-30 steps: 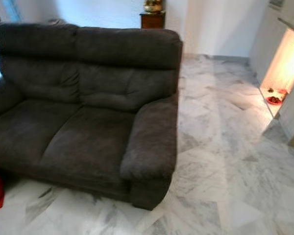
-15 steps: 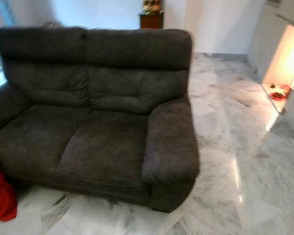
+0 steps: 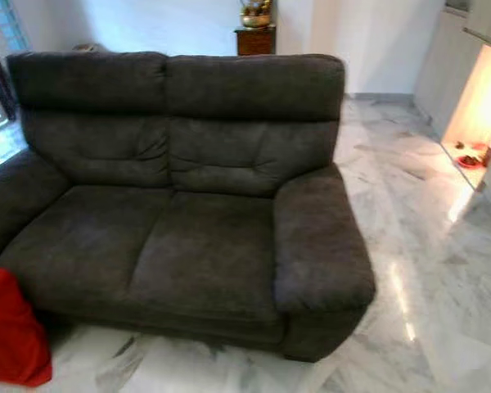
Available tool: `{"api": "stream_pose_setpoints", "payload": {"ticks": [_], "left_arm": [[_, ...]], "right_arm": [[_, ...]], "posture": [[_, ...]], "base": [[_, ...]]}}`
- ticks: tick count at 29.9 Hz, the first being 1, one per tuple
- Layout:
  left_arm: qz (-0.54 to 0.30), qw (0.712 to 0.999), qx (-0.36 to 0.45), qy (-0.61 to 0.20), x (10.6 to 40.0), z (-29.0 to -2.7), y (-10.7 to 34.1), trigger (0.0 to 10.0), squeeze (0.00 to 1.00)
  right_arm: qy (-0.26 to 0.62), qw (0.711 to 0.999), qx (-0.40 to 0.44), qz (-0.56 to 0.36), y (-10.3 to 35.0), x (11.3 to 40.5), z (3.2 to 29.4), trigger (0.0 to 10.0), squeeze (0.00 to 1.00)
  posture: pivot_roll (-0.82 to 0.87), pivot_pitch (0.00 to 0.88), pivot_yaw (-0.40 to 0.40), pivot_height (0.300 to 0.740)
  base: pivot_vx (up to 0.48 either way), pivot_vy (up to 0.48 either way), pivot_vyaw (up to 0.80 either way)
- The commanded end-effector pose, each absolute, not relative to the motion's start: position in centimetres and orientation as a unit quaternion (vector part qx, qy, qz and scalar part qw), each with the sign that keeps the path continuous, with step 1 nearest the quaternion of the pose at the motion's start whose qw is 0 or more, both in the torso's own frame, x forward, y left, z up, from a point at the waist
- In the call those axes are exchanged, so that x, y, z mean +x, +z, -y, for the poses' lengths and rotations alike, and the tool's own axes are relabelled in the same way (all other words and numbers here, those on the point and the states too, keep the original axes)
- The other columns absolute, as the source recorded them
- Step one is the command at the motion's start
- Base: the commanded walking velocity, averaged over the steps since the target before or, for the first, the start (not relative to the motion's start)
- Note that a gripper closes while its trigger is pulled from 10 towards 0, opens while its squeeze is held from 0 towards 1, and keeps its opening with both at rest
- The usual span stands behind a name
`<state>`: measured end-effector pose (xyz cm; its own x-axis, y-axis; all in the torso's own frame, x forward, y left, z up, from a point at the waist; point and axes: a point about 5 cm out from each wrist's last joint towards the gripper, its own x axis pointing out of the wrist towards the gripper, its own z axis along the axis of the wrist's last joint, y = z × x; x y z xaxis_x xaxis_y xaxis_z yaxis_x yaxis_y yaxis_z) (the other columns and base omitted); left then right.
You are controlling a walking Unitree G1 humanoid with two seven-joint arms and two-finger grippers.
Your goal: Move the pillow to the sofa from floor
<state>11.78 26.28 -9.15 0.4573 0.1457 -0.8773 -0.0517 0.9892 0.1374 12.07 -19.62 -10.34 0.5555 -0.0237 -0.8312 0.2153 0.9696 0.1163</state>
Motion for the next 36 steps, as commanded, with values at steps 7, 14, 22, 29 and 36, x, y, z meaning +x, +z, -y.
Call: {"api": "stream_pose_setpoints", "payload": {"ticks": [7,14,22,29,36], "left_arm": [[-0.520,0.851,0.055,0.050,11.7,-26.3,-9.2,10.0,0.00],[-0.517,0.853,0.057,0.050,11.8,-26.7,-9.0,10.0,0.00],[-0.506,0.860,0.053,0.048,12.7,-26.4,-8.8,10.0,0.00],[-0.502,0.862,0.050,0.046,13.0,-26.0,-8.8,10.0,0.00],[-0.502,0.862,0.048,0.048,13.1,-25.9,-8.8,10.0,0.00]], "right_arm": [[-0.063,0.880,0.097,-0.460,-10.2,12.2,19.7,10.0,0.00],[-0.063,0.880,0.098,-0.459,-10.2,12.2,19.6,10.0,0.00],[-0.068,0.881,0.101,-0.456,-10.2,12.4,19.7,10.0,0.00],[-0.070,0.881,0.104,-0.457,-10.2,12.3,19.7,10.0,0.00],[-0.069,0.879,0.106,-0.460,-10.3,12.2,19.6,10.0,0.00]], "posture": [[0.07,0.000,0.036,0.740],[0.07,0.002,0.037,0.740],[0.07,0.022,0.038,0.740],[0.07,0.031,0.039,0.740],[0.08,0.042,0.037,0.740]], "base": [[0.000,0.444,0.00],[0.000,0.444,0.00],[0.000,0.443,0.00],[0.000,0.441,0.00],[0.000,0.444,0.00]]}}
